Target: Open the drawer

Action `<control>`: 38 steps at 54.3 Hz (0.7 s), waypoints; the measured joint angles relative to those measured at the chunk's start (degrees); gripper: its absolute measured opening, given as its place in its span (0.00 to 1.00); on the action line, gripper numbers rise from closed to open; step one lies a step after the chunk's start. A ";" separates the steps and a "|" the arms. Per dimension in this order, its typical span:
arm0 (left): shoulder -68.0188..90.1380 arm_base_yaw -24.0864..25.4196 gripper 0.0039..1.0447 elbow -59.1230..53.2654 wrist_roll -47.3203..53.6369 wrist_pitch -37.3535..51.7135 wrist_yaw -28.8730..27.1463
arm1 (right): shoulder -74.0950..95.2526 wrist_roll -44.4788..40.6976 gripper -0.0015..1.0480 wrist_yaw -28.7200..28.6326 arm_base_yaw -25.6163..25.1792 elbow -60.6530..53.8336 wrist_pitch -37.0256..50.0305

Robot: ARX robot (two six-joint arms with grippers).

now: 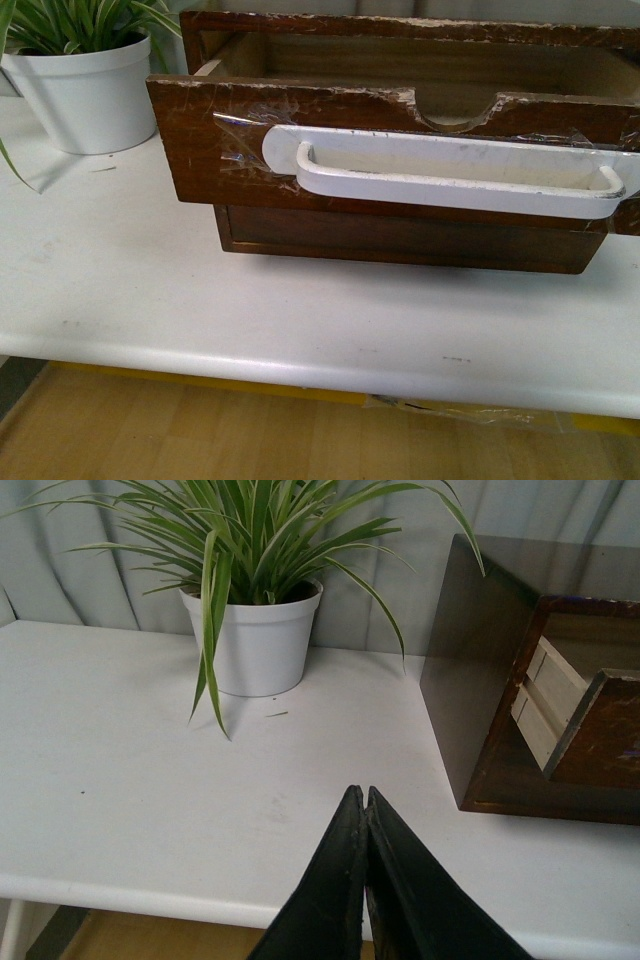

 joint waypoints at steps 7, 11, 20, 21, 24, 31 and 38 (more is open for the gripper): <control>-2.19 0.00 0.04 -1.73 0.07 -0.13 0.04 | -0.22 0.00 0.01 0.00 0.00 -0.09 -0.09; -3.43 0.00 0.04 -1.73 0.09 -0.87 0.04 | -0.22 0.00 0.01 -0.02 0.00 -0.09 -0.09; -12.74 0.00 0.04 -1.70 0.11 -11.30 0.04 | -0.22 0.02 0.01 0.02 0.00 -0.09 -0.09; -13.31 0.00 0.04 -1.70 0.11 -11.41 0.04 | -0.22 0.00 0.01 0.04 0.00 -0.09 -0.09; -13.79 0.00 0.04 -1.70 0.11 -11.63 0.04 | -0.22 0.00 0.01 0.02 0.00 -0.09 -0.09; -13.81 0.00 0.04 -1.70 0.11 -11.74 0.02 | -0.22 0.00 0.01 0.00 0.00 -0.09 -0.09; -13.88 0.00 0.08 -1.70 0.09 -11.74 0.02 | -0.22 -0.02 0.08 0.00 0.00 -0.09 -0.09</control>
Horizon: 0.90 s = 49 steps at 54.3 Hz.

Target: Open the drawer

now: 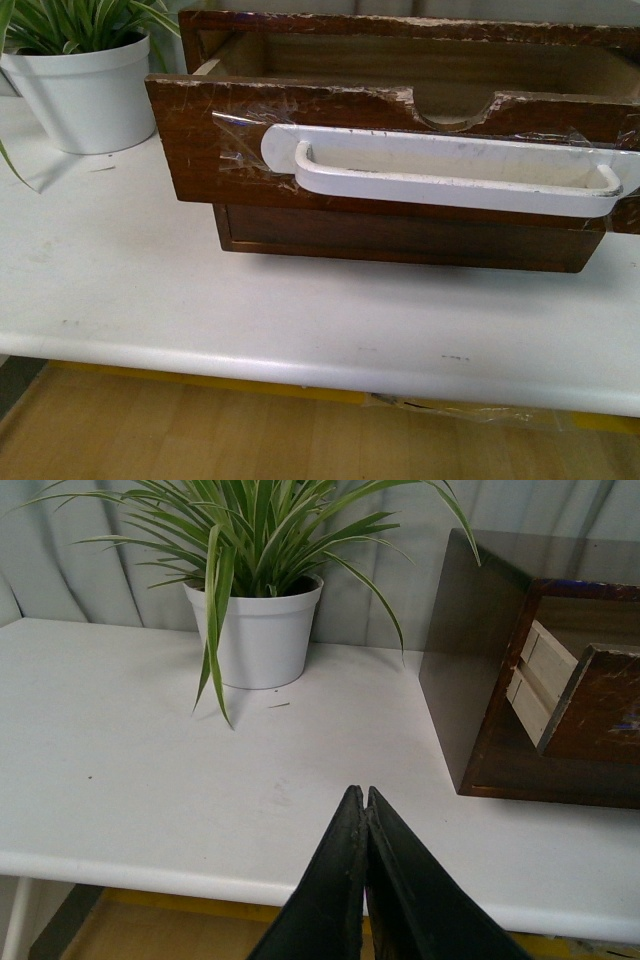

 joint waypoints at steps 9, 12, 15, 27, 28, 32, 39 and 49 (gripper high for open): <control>-0.02 0.00 0.34 0.00 0.00 -0.02 0.00 | 0.00 0.00 0.34 0.00 0.00 0.00 0.00; -0.02 0.00 0.43 0.00 0.00 -0.02 0.00 | 0.00 0.00 0.42 0.00 0.00 0.00 0.00; -0.02 0.00 0.51 0.00 0.00 -0.02 0.02 | 0.00 0.00 0.51 0.00 0.00 0.00 0.00; -0.02 0.00 0.86 0.00 0.00 -0.04 0.00 | 0.00 0.02 0.84 0.00 0.00 0.00 0.00; -0.02 0.00 0.89 0.00 0.00 -0.02 0.00 | 0.00 0.02 0.86 0.00 0.00 0.00 0.00; -0.02 0.00 0.95 0.00 0.04 -0.04 0.00 | 0.00 0.07 0.92 0.00 0.00 0.00 0.00; -0.02 0.00 0.94 0.00 0.04 -0.04 0.00 | 0.00 0.07 0.91 0.00 0.00 0.00 0.00; -0.02 0.00 0.94 0.00 0.04 -0.02 0.00 | 0.00 0.07 0.91 0.00 0.00 0.00 0.00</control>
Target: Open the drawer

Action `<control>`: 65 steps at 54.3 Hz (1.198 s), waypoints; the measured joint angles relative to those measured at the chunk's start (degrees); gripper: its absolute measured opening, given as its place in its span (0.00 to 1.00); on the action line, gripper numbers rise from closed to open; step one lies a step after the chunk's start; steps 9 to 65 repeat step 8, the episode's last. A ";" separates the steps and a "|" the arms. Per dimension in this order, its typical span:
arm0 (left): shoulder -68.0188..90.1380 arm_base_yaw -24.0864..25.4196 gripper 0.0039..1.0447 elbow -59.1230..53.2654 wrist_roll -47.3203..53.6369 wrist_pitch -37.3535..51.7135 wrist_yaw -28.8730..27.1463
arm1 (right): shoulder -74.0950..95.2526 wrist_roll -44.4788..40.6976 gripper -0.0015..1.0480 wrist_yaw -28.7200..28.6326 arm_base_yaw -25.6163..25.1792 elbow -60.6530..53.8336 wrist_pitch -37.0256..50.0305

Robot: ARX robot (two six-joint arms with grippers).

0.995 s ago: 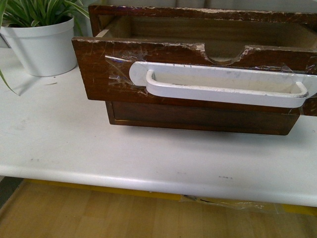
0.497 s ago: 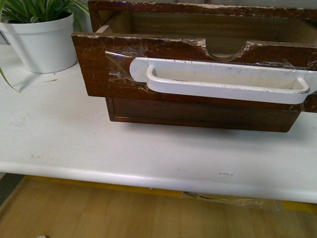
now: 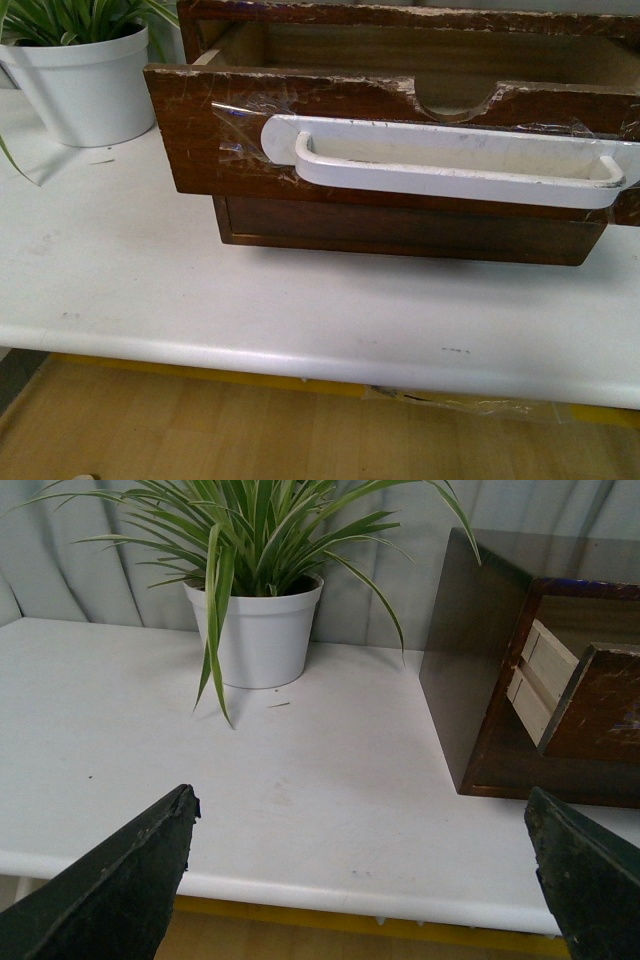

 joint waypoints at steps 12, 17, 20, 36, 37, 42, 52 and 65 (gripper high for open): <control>0.00 0.00 0.94 0.00 0.00 -0.02 0.00 | 0.00 0.00 0.91 0.00 0.00 0.00 0.00; 0.00 0.00 0.94 0.00 0.00 -0.02 0.00 | 0.00 0.00 0.91 0.00 0.00 0.00 0.00; 0.00 0.00 0.94 0.00 0.00 -0.02 0.00 | 0.00 0.00 0.91 0.00 0.00 0.00 0.00; 0.00 0.00 0.94 0.00 0.00 -0.02 0.00 | 0.00 0.00 0.91 0.00 0.00 0.00 0.00; 0.00 0.00 0.94 0.00 0.00 -0.02 0.00 | 0.00 0.00 0.91 0.00 0.00 0.00 0.00; 0.00 0.00 0.94 0.00 0.00 -0.02 0.00 | 0.00 0.00 0.91 0.00 0.00 0.00 0.00; 0.00 0.00 0.94 0.00 0.00 -0.02 0.00 | 0.00 0.00 0.91 0.00 0.00 0.00 0.00; 0.00 0.00 0.94 0.00 0.00 -0.02 0.00 | 0.00 0.00 0.91 0.00 0.00 0.00 0.00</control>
